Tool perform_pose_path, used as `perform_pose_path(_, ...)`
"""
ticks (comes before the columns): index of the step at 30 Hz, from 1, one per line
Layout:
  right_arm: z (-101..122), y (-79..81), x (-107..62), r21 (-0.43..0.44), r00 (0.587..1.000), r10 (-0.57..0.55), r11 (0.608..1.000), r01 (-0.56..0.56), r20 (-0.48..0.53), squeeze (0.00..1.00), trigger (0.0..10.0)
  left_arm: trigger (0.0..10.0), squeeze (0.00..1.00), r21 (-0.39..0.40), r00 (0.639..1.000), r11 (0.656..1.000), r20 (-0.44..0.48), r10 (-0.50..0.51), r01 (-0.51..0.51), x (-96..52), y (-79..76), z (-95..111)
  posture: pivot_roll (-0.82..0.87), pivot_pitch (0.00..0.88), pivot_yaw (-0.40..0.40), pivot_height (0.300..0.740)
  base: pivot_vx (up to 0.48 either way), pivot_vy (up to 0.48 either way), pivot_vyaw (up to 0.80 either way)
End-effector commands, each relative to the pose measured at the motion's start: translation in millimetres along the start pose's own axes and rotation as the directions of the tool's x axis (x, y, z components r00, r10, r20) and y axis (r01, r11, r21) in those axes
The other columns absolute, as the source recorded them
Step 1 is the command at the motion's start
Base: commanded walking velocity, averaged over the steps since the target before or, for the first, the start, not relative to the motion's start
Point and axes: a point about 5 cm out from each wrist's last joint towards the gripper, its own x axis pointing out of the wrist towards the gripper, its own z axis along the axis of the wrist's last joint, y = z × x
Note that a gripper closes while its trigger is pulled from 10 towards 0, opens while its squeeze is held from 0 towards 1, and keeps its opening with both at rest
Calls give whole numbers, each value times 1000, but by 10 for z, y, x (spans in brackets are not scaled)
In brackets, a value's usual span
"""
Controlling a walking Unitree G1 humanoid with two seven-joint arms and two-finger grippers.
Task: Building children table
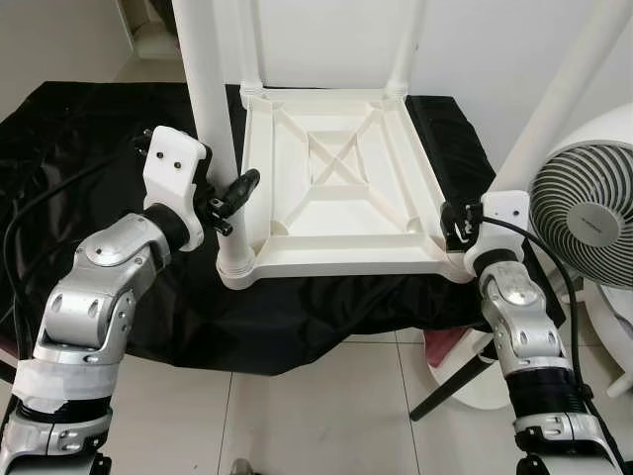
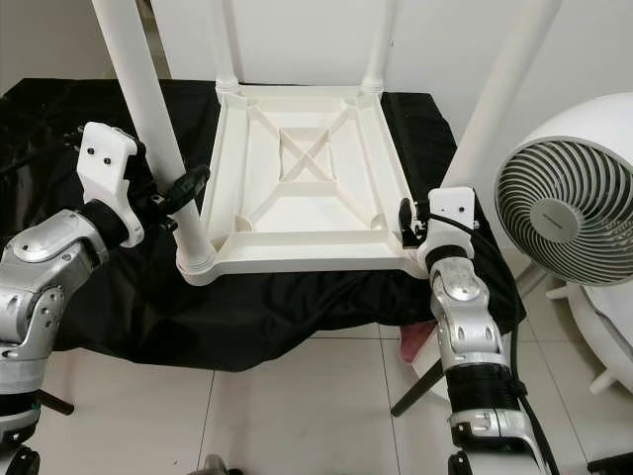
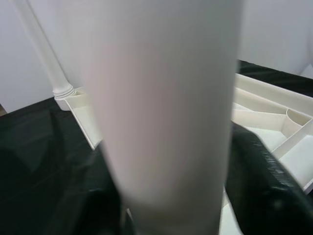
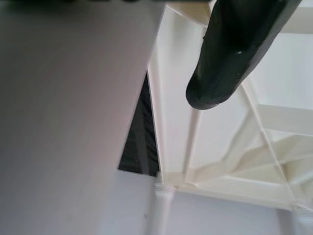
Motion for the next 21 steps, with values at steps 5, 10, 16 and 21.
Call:
perform_pose_path(5,273,51,-57,12,986,39,999,-41,160,0,10000,10000,0,8,989,989,35,-146,146,112,-196,67,-25,91,15,740,0,0,0)
perform_pose_path(10,282,-35,-183,26,984,66,997,-71,164,0,10000,10000,0,-30,992,993,53,-115,117,55,-116,85,-33,89,16,740,0,0,0)
perform_pose_path(16,57,-216,-439,-2,997,17,1000,-17,72,0,10000,10000,0,-63,998,998,51,-25,28,-75,58,81,-42,92,12,740,0,0,0)
perform_pose_path(21,-114,-297,-630,-20,1000,-22,1000,22,8,0,10000,10000,0,-104,998,994,60,-12,18,-166,132,90,-42,92,12,740,0,0,0)
